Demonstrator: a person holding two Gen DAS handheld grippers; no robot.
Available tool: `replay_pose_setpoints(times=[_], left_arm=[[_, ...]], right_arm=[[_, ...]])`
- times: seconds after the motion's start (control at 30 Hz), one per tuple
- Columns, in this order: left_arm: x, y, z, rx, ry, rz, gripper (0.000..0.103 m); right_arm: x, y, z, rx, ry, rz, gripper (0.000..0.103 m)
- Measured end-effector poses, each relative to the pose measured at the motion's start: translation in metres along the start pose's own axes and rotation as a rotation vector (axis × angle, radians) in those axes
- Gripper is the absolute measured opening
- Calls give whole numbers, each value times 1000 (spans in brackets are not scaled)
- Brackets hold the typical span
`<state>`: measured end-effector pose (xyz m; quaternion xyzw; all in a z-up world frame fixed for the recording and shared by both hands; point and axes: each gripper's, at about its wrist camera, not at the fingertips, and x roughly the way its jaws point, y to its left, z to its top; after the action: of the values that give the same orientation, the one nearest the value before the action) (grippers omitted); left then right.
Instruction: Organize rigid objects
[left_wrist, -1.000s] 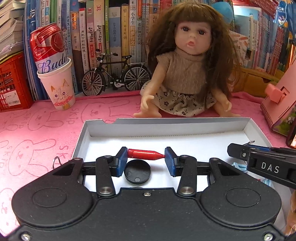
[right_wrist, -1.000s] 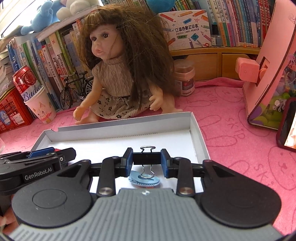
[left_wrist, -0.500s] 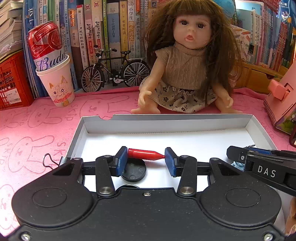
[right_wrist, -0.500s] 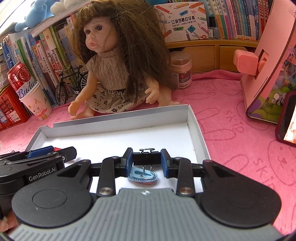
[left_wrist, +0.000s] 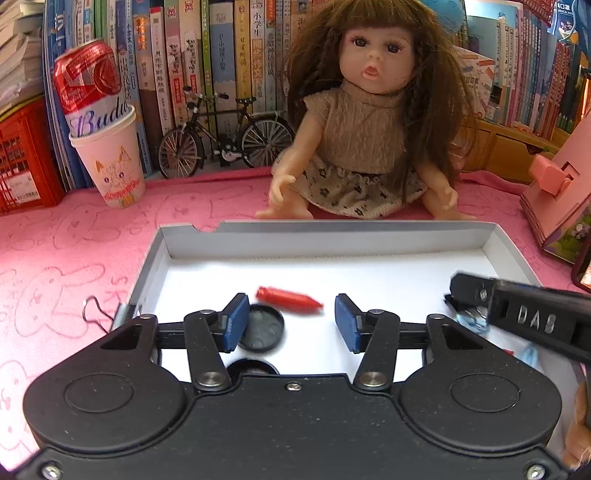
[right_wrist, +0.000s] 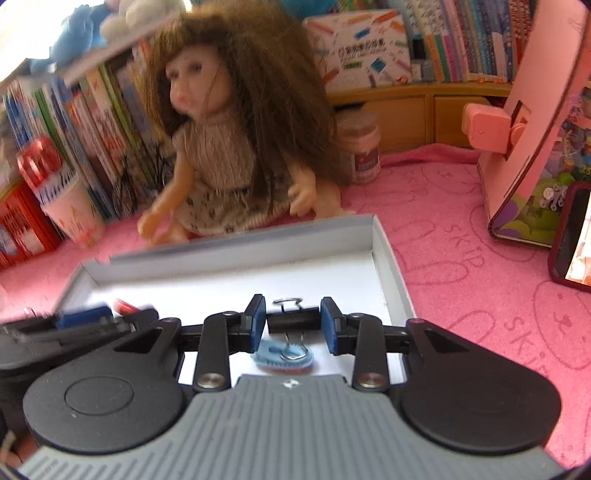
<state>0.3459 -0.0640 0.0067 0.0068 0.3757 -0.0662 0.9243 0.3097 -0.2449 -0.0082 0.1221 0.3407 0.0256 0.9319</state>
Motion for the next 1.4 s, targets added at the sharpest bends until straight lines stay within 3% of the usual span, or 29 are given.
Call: replay_pose_setpoints(times=[0.27,0.37,0.43,0.5,0.77,1.4], left_arm=[[-21,-3,-7,7,-3,6,56],[-33,-3,-10,12,-16,6,65],[-41,-3,-12,14,-34,2,76],[-52,-2,-16,13,-56,-6,79],[-86,-6,-27,41,-104,-1,83],[-156,1,-58,31,-184,-37,84]], right_arm=[[-24,1,0,-13,-48,1,65],[-37,4,-1,-31,-71,1,68],[-48,5,-1,-41,-92,1,70],[-57,5,-3,-48,-109,-2,75],[-87,9,-11,-80,-147,-3,87],[-148,17,-37,-127,-210,-23,91]])
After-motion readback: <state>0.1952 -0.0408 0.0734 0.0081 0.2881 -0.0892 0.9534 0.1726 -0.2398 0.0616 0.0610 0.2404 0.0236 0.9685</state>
